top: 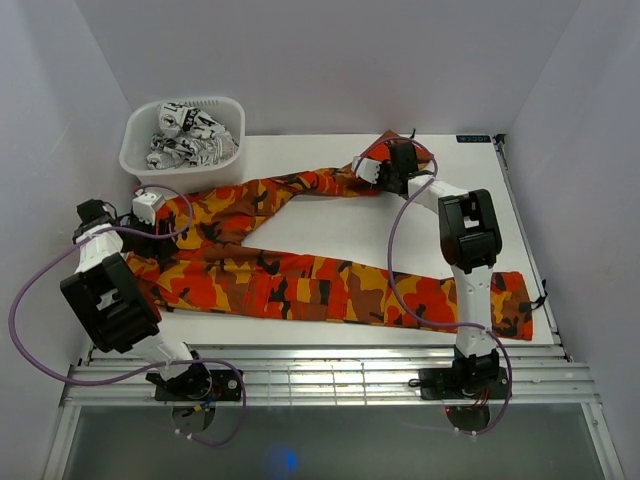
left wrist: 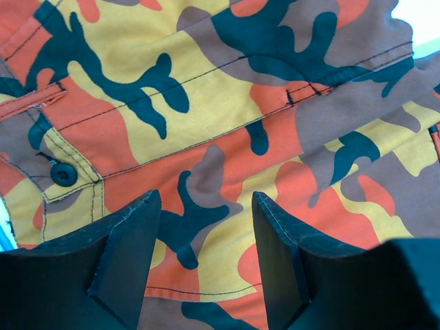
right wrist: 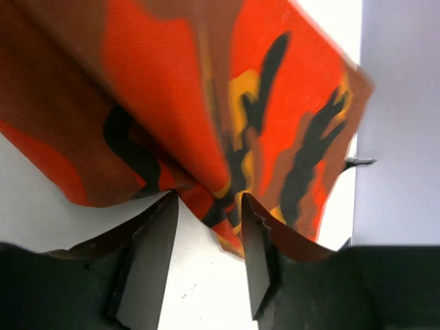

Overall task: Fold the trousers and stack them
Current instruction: Flatten the trousers out

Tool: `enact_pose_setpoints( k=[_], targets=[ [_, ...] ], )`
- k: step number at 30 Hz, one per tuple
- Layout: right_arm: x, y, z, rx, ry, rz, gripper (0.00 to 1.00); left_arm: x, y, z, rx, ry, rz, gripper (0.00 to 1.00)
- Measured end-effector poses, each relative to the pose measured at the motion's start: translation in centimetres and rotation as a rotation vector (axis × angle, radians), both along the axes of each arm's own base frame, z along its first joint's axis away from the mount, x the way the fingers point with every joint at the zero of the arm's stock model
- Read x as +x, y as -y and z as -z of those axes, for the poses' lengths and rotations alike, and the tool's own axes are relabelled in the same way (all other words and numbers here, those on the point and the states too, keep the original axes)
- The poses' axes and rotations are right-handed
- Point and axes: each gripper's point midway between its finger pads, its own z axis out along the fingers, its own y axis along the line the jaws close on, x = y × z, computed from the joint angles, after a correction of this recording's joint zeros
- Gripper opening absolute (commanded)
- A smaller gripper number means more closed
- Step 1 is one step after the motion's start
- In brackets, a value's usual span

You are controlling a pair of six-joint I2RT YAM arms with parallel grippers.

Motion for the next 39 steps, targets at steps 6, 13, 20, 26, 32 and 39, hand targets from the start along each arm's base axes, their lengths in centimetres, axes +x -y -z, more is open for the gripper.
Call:
enact_pose_setpoints(
  k=[6,13,20,26,32,39],
  targets=[
    [-2.2,1.9,1.4,-0.058,-0.045,0.005,0.08,0.3,-0.3,0.0,0.005,0.004,-0.015,0.63],
    [-7.8,7.3,-8.0,-0.032,-0.011,0.063,0.08,0.1,-0.8,1.1,0.032,-0.012,-0.043,0.4],
    [-12.5,12.3,-16.3,-0.044,0.056,0.131,0.08,-1.3,-2.2,5.4,0.101,-0.129,-0.074,0.21],
    [-16.8,13.8,-11.8,0.003,-0.277,0.164,0.08,-2.6,-2.7,7.1,0.148,-0.179,-0.075,0.17],
    [-15.2,14.6,-7.1,0.055,-0.478,0.264,0.08,-2.5,-3.0,7.1,0.164,-0.182,-0.08,0.16],
    [-7.6,16.7,-0.3,0.108,-0.527,0.468,0.27,-2.5,-3.4,7.2,0.185,-0.186,-0.088,0.14]
  ],
)
